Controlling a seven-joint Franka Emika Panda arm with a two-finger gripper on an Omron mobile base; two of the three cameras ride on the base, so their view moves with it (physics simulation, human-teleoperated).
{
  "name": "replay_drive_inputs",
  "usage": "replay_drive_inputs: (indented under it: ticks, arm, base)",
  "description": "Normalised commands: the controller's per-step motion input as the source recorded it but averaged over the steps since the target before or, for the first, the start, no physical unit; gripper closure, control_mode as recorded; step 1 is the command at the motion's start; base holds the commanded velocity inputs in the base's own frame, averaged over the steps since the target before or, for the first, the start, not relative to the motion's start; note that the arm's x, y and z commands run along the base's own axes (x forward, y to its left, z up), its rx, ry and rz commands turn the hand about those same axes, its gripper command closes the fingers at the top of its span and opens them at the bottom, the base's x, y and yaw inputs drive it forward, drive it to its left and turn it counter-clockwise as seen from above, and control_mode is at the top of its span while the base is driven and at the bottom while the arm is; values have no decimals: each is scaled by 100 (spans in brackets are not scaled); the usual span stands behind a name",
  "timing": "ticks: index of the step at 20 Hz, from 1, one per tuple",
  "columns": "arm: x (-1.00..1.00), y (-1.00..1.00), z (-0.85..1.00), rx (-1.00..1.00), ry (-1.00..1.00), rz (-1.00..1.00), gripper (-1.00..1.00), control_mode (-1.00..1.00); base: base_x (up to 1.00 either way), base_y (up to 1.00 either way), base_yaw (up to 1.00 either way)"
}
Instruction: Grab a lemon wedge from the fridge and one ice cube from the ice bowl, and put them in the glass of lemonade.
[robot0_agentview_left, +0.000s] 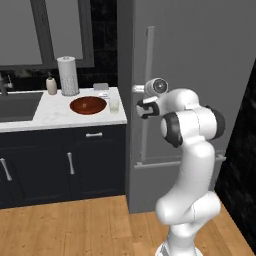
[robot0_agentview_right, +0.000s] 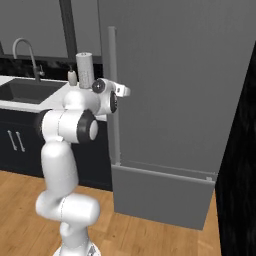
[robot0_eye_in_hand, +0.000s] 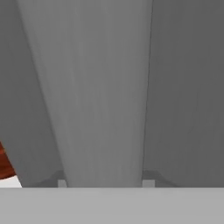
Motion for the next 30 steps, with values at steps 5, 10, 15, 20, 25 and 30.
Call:
replay_drive_inputs:
  ticks: [5,10,15,20,25,30]
  arm:
    - [-71,-35,67,0,-5,-1,100,-100]
    - [-81,-40,95,4,0,-7,100,-100]
    - [-69,-9,100,1,0,-14,-100,-100]
    - [-70,0,100,0,0,-9,-100,-100]
    - [-80,0,100,0,-5,-4,-100,-100]
    - [-100,6,100,0,-3,0,-100,-100]
  base:
    - [0,0,0]
    - [0,0,0]
    - [0,0,0]
    - [0,0,0]
    - [0,0,0]
    - [0,0,0]
